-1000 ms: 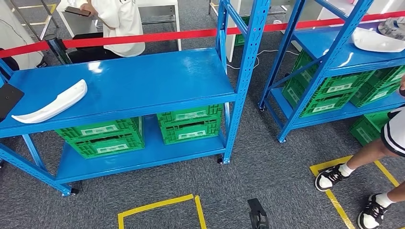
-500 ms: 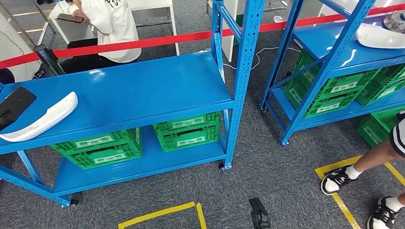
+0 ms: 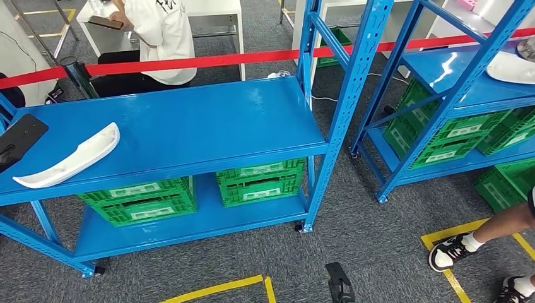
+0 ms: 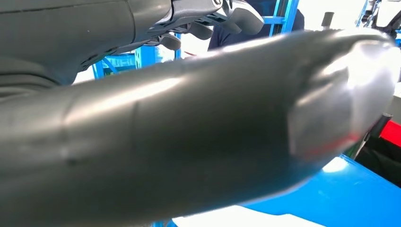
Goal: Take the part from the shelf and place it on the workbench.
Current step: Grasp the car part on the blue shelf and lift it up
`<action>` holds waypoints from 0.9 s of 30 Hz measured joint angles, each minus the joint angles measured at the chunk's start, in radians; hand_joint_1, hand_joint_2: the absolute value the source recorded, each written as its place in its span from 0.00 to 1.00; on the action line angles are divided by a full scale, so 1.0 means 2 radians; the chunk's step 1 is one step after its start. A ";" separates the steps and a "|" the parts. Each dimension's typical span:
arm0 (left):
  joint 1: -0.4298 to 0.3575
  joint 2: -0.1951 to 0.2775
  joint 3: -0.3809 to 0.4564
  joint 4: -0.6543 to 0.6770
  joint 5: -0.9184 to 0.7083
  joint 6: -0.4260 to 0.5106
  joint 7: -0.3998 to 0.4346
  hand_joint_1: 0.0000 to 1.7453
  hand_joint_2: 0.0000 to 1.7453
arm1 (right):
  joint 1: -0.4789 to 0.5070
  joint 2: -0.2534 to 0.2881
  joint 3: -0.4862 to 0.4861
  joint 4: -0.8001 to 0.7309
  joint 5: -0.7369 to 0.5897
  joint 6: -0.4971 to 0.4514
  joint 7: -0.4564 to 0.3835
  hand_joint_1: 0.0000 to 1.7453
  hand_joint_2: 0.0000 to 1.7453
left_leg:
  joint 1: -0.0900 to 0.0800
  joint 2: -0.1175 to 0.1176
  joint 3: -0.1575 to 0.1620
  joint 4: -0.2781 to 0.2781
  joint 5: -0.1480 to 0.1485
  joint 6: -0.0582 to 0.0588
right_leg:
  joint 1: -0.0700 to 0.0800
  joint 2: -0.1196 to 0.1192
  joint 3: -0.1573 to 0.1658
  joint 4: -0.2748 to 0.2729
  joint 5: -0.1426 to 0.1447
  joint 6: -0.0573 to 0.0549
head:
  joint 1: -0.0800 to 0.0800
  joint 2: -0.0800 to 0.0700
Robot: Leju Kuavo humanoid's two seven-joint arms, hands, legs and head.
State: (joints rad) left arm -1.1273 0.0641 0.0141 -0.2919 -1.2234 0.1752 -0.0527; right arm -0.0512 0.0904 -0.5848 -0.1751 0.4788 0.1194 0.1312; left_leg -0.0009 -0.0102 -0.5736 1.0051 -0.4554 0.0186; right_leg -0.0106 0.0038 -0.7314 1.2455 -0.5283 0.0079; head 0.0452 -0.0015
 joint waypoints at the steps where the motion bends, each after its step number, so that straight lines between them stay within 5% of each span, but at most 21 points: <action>1: 0.000 0.000 0.000 0.000 0.000 0.000 0.000 0.00 0.00 | 0.000 0.000 0.000 0.000 0.000 0.000 0.000 0.00 0.00 | 0.000 0.000 0.004 0.001 -0.004 -0.001 | 0.000 0.000 0.013 -0.037 0.025 -0.002 | 0.000 0.000; 2: 0.000 0.000 0.000 0.000 0.000 0.000 0.000 0.00 0.00 | 0.000 0.000 0.000 0.000 0.000 0.000 0.000 0.00 0.00 | 0.000 0.000 0.007 0.002 -0.007 -0.003 | 0.001 0.000 0.025 -0.071 0.040 -0.005 | 0.000 0.000; 4: 0.000 0.000 0.000 0.000 0.000 0.001 0.000 0.00 0.00 | 0.000 0.000 0.000 0.000 0.000 0.000 0.000 0.00 0.00 | -0.001 0.000 0.011 0.001 -0.012 -0.009 | 0.004 -0.001 0.040 -0.109 0.048 -0.009 | 0.000 0.000; 8: 0.000 0.000 0.000 -0.002 0.000 0.001 -0.001 0.00 0.00 | 0.001 0.000 0.000 0.000 0.000 0.000 0.000 0.00 0.00 | -0.002 -0.001 0.012 0.017 -0.016 -0.021 | 0.002 -0.001 0.056 -0.116 0.049 -0.022 | -0.001 0.000; 10: -0.002 0.000 0.000 -0.002 0.000 0.001 -0.001 0.00 0.00 | 0.000 0.000 0.000 0.000 0.000 0.000 0.000 0.00 0.00 | 0.000 0.001 -0.013 0.062 -0.033 -0.025 | 0.000 -0.001 0.063 -0.118 0.045 -0.026 | -0.003 0.000; 12: -0.001 0.001 -0.001 -0.002 0.000 0.001 -0.001 0.00 0.00 | -0.001 0.000 0.000 0.000 0.000 0.000 0.000 0.00 0.00 | 0.002 0.001 -0.053 0.124 -0.057 -0.029 | 0.000 0.000 0.068 -0.118 0.040 -0.027 | -0.005 0.000; 14: 0.002 0.001 -0.001 -0.001 0.000 0.001 -0.001 0.00 0.00 | 0.001 0.000 0.000 0.000 0.000 0.000 0.000 0.00 0.00 | 0.003 0.002 -0.075 0.140 -0.056 -0.031 | 0.000 0.001 0.076 -0.118 0.033 -0.026 | -0.005 0.000; 17: 0.004 0.001 -0.001 -0.001 0.001 0.002 -0.003 0.00 0.00 | 0.002 0.000 0.000 0.000 0.000 0.001 0.000 0.00 0.00 | 0.004 0.003 -0.050 0.054 0.005 -0.028 | -0.001 0.001 0.091 -0.117 0.021 -0.021 | -0.005 0.000; 19: 0.004 0.002 -0.001 0.000 0.003 0.003 -0.005 0.00 0.00 | 0.001 0.000 0.000 0.000 0.001 0.002 0.000 0.00 0.00 | 0.002 0.004 -0.034 0.006 0.023 -0.023 | -0.001 0.001 0.095 -0.118 0.015 -0.015 | -0.006 0.000; 24: 0.005 0.003 -0.002 -0.001 0.003 0.004 -0.006 0.00 0.00 | 0.000 0.000 0.000 0.000 0.001 0.001 0.001 0.00 0.00 | 0.003 0.003 -0.018 -0.003 0.020 -0.006 | 0.000 0.000 0.088 -0.091 0.007 -0.002 | -0.003 0.000; 27: 0.005 0.002 -0.004 -0.002 0.003 0.004 -0.007 0.00 0.00 | -0.001 0.000 0.000 0.000 0.001 0.000 0.001 0.00 0.00 | 0.002 0.002 -0.011 -0.003 0.012 0.000 | 0.000 0.000 0.030 0.000 -0.023 0.002 | -0.001 0.000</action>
State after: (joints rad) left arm -1.1181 0.0680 0.0063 -0.2951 -1.2180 0.1827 -0.0670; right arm -0.0537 0.0909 -0.5848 -0.1747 0.4813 0.1201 0.1339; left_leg 0.0025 -0.0067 -0.5964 0.9991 -0.4308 0.0183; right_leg -0.0113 0.0035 -0.6710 1.2456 -0.5738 0.0123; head 0.0430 -0.0015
